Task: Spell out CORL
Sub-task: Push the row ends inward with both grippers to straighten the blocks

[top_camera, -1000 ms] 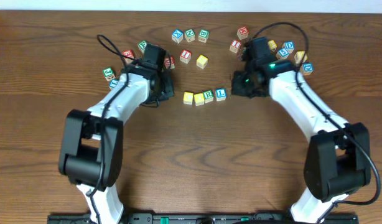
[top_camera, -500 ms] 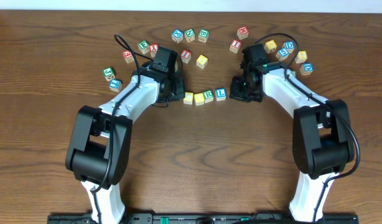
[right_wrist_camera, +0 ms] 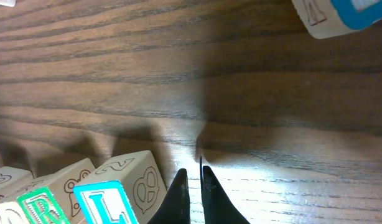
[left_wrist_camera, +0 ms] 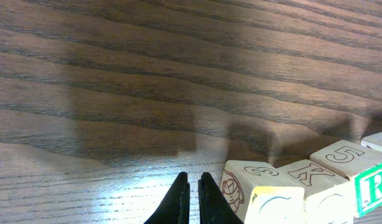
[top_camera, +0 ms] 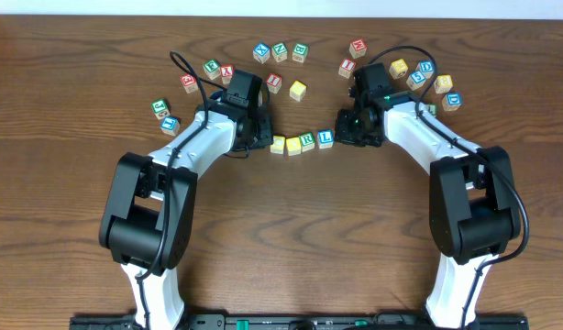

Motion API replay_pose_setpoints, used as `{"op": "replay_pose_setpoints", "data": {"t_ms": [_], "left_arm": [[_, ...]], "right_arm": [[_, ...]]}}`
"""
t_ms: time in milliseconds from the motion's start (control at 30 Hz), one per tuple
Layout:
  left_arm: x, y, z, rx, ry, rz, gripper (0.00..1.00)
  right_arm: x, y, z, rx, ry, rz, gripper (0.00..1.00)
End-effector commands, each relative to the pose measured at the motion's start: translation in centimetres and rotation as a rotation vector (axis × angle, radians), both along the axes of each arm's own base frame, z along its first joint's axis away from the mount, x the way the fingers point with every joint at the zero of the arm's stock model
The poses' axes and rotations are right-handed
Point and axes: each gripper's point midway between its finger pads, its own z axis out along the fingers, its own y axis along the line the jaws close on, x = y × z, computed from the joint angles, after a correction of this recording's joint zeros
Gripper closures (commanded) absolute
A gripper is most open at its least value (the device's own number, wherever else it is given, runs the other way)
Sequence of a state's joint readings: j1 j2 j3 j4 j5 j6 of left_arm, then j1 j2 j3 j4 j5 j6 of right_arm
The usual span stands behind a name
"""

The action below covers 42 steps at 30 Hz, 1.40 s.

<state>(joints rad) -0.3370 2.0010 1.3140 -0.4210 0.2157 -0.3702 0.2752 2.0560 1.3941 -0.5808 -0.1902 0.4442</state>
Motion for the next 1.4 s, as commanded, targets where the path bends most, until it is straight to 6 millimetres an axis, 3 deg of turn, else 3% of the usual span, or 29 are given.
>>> {"op": "replay_pose_setpoints", "data": {"t_ms": [0,300,700,1000,1367], "left_arm": [[-0.6,-0.7,-0.9,-0.005,0.025,-0.007,0.93],[-1.1,-2.3,-1.0,0.019,0.009,-0.033,0.93],[-1.1,-2.4,-1.0,0.017,0.011,-0.030,0.93],[-1.1,-2.4,-1.0,0.016,0.007,-0.030,0.93],[-0.9,-2.3,-1.0,0.024,-0.002,-0.034,0.92]], "right_arm": [[0.0,1.1,0.0,0.009,-0.008,0.013,0.97],[-0.1,2.1,-0.1,0.002,-0.020,0.034,0.96],[-0.1,2.3,-0.2,0.004,-0.026,0.062,0.96],[-1.2,3.4,-0.3,0.000,-0.002,0.093,0.97],[-1.6,3.2,-0.5,-0.002,0.024,0.070,0.98]]}}
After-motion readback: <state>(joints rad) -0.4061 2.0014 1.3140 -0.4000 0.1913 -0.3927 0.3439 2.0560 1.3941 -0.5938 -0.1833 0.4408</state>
